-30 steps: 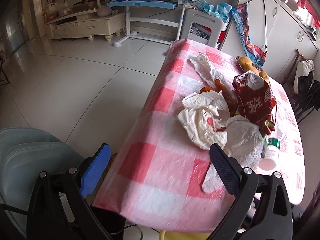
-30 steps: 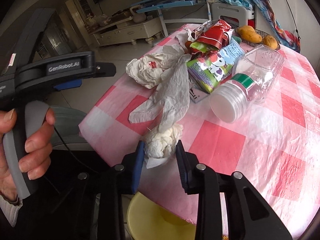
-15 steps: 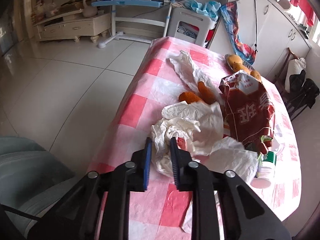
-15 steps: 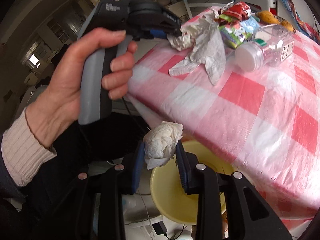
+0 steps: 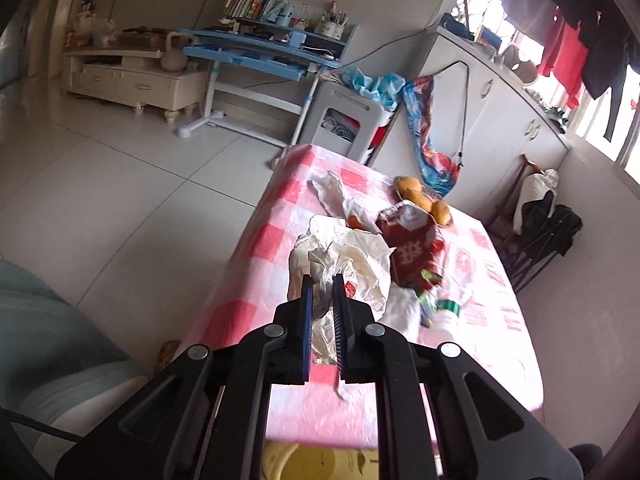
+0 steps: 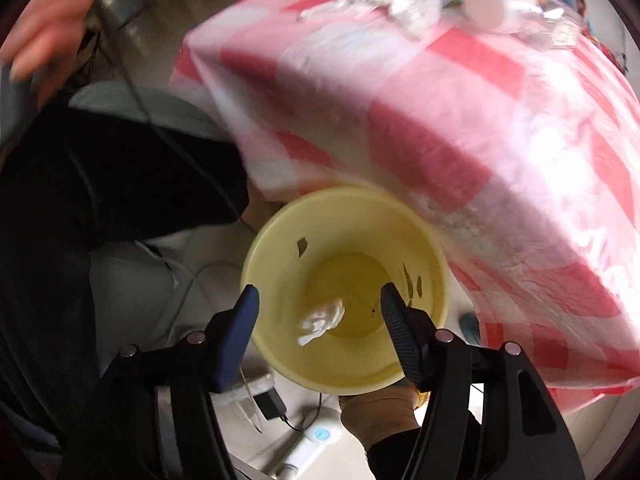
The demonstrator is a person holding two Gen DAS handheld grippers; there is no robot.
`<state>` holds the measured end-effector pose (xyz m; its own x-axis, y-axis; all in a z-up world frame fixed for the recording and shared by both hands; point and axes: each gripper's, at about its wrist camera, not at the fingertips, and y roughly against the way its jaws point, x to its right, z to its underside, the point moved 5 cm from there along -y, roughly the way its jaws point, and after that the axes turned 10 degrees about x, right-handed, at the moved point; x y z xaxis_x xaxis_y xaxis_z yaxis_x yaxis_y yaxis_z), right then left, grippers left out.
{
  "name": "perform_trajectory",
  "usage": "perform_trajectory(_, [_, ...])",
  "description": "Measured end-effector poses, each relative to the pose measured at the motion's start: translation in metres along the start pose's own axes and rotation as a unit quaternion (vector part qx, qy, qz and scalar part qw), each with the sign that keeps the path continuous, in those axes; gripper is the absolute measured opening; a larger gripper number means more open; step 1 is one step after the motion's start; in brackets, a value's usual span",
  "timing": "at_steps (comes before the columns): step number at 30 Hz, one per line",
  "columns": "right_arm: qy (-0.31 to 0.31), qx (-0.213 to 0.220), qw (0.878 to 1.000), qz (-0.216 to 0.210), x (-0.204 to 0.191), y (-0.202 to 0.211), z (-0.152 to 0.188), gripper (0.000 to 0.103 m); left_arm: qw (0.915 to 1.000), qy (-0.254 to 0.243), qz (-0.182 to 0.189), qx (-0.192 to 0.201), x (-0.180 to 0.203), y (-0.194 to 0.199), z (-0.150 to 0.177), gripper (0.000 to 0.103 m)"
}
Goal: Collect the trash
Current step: 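Drop the tissue into the yellow bucket with the right gripper while the left gripper grasps another tissue, then release the tissue from the left gripper into the yellow bucket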
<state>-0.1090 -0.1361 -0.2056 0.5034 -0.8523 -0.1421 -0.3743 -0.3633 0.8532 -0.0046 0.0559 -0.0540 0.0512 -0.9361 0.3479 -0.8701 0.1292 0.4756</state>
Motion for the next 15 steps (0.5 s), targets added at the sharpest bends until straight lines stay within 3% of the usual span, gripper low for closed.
perform_trajectory(4, [-0.06,0.106,0.992,0.012,0.017,0.051,-0.007,0.067,0.9989,-0.02,0.039,-0.019,0.018,0.024,0.025,0.01])
perform_trajectory(9, [-0.123,0.244,0.961,0.049,0.048,0.118,-0.019,0.079,0.9904,-0.081,0.08,-0.078,0.058,0.039,0.078,0.01])
perform_trajectory(12, [-0.163,0.291,0.94,0.068,0.068,0.143,-0.015,0.083,0.9774,-0.142,0.087,-0.13,0.08,0.04,0.118,0.01])
perform_trajectory(15, [-0.195,0.304,0.93,0.072,0.074,0.153,-0.02,0.083,0.9542,-0.214,0.083,-0.192,0.096,0.034,0.161,0.013])
